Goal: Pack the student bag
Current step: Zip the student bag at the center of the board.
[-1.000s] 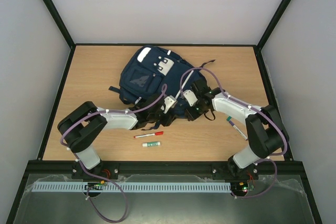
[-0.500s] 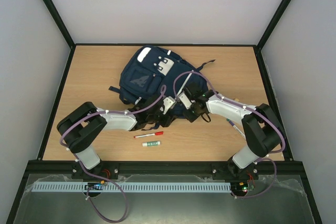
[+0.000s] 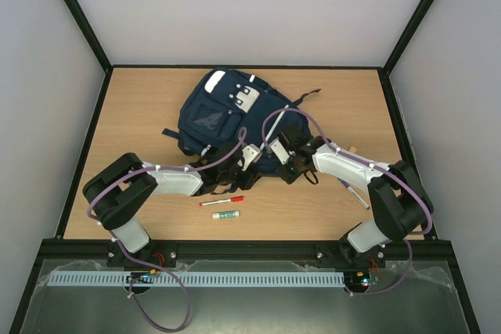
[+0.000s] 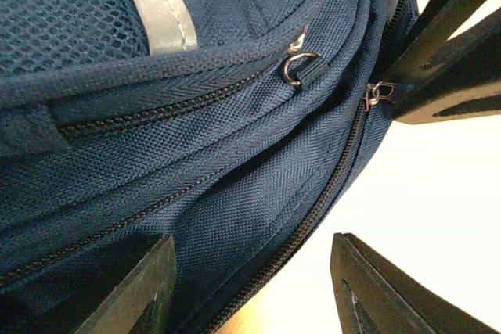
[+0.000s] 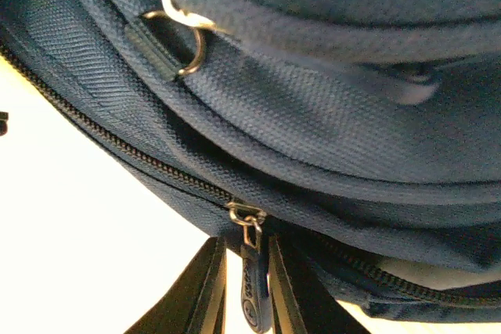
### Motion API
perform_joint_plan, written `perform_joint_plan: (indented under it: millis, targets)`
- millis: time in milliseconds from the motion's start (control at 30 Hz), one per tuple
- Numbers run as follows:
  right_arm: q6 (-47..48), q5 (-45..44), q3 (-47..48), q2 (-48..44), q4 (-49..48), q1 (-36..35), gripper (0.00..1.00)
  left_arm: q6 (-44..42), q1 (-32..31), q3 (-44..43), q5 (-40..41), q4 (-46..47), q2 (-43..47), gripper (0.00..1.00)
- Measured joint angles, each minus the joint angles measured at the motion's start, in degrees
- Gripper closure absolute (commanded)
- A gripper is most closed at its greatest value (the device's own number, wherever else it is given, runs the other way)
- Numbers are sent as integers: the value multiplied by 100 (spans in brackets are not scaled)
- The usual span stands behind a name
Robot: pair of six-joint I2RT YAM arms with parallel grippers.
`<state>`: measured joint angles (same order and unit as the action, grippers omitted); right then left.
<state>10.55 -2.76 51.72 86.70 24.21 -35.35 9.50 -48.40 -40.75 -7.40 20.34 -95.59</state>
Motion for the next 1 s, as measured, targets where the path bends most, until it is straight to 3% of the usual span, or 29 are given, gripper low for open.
perform_joint_plan:
  millis: [267, 567, 1000]
  targets:
    - [35, 330, -20, 129, -11, 116, 76, 0, 0, 7, 22, -7, 15, 43]
    - [76, 505, -22, 129, -2, 304, 98, -2, 0, 37, 39, -17, 70, 43]
    - [439, 874, 42, -76, 459, 420, 99, -448, -216, 273, 348, 188, 337, 42]
